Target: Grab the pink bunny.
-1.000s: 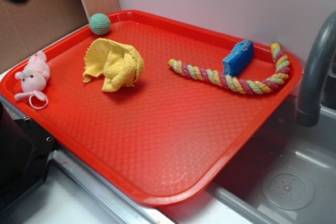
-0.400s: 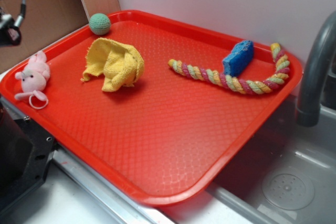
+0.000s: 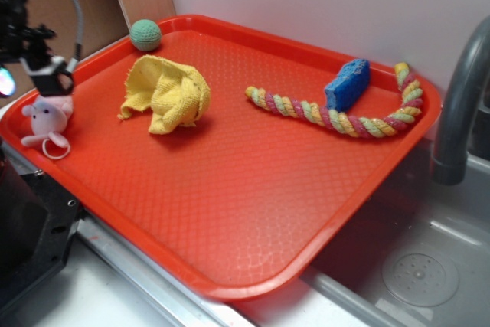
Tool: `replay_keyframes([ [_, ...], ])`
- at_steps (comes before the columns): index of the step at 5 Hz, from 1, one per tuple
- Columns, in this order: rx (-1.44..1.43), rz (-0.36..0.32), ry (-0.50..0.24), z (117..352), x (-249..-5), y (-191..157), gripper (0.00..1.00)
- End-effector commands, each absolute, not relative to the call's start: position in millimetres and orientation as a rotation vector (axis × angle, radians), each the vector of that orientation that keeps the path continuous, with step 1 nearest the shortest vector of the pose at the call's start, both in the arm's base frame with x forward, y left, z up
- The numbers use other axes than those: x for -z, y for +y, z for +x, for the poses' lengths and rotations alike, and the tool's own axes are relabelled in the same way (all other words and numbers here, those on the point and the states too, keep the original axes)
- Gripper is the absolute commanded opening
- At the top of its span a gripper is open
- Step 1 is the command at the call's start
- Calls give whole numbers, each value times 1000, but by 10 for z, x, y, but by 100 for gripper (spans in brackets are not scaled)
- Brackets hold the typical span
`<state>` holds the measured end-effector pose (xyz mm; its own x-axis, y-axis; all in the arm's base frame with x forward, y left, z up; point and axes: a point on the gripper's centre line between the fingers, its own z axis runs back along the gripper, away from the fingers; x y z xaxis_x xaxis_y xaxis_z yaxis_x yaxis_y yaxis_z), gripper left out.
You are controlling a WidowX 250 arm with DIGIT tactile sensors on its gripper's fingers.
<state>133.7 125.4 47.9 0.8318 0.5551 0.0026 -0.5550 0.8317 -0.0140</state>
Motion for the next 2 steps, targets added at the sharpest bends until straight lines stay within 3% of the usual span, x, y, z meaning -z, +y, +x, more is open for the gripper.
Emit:
replay_keyframes([
  [1, -565, 12, -20, 1425, -264, 1154, 43],
  [2, -585, -18, -3, 1471, -184, 1052, 0],
])
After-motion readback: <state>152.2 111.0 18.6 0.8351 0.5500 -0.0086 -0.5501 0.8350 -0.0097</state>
